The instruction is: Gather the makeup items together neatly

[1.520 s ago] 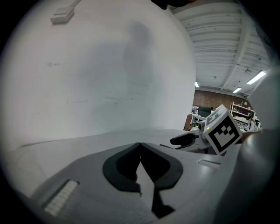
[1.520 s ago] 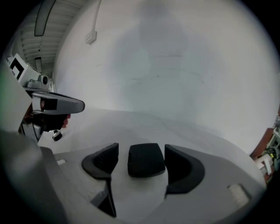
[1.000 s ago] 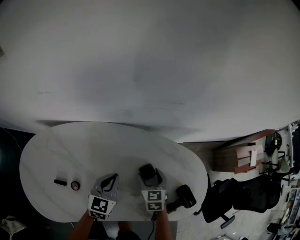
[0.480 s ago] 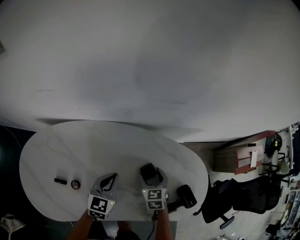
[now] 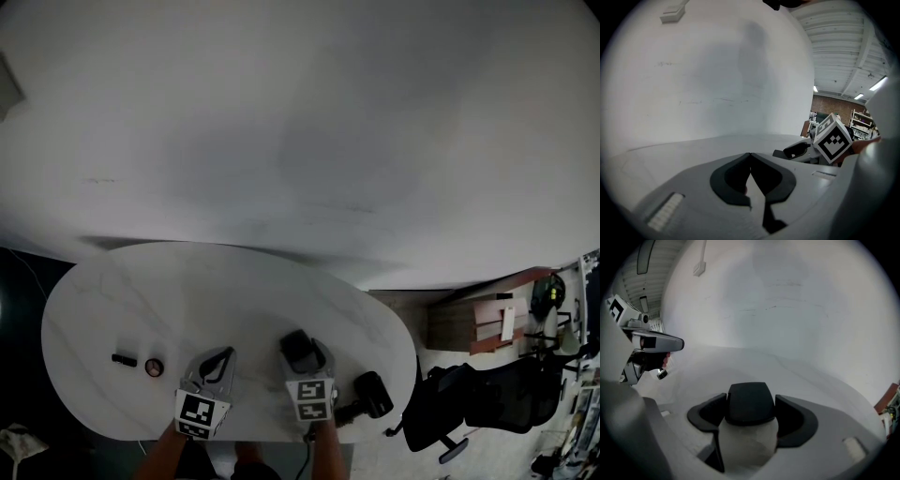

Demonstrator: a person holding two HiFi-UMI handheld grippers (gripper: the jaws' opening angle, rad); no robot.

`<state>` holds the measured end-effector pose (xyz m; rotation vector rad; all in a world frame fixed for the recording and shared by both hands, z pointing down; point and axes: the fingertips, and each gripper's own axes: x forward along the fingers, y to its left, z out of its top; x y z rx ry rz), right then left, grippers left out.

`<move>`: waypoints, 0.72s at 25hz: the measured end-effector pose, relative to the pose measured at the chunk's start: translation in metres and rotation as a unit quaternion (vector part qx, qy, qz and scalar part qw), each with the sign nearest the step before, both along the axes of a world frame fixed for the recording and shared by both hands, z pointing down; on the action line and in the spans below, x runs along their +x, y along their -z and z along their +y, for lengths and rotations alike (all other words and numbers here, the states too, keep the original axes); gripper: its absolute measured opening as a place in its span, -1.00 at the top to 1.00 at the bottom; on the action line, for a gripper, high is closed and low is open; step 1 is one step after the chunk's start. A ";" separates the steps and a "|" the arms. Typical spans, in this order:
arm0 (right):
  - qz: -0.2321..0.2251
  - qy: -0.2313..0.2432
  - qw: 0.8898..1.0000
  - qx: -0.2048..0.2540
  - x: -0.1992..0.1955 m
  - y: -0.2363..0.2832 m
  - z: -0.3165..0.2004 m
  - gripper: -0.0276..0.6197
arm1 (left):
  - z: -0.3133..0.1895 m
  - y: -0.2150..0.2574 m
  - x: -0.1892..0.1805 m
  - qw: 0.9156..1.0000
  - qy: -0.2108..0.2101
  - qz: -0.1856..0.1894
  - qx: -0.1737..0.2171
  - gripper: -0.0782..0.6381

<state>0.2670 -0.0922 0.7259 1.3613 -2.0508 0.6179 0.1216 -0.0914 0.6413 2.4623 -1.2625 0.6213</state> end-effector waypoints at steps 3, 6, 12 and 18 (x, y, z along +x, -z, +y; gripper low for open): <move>-0.005 0.015 1.000 0.005 -0.008 0.005 0.002 -0.10 | 0.004 0.002 -0.006 1.000 0.009 0.000 0.002 0.75; -0.009 0.032 0.999 0.010 -0.019 0.011 0.004 -0.09 | 0.007 0.009 -0.014 1.000 0.017 -0.002 0.009 0.75; -0.020 0.080 0.996 0.014 -0.057 0.017 0.012 -0.09 | 0.023 0.014 -0.045 0.999 0.051 -0.009 0.012 0.75; -0.026 0.140 0.990 0.016 -0.107 0.021 0.022 -0.10 | 0.037 0.018 -0.084 0.995 0.092 -0.014 0.016 0.75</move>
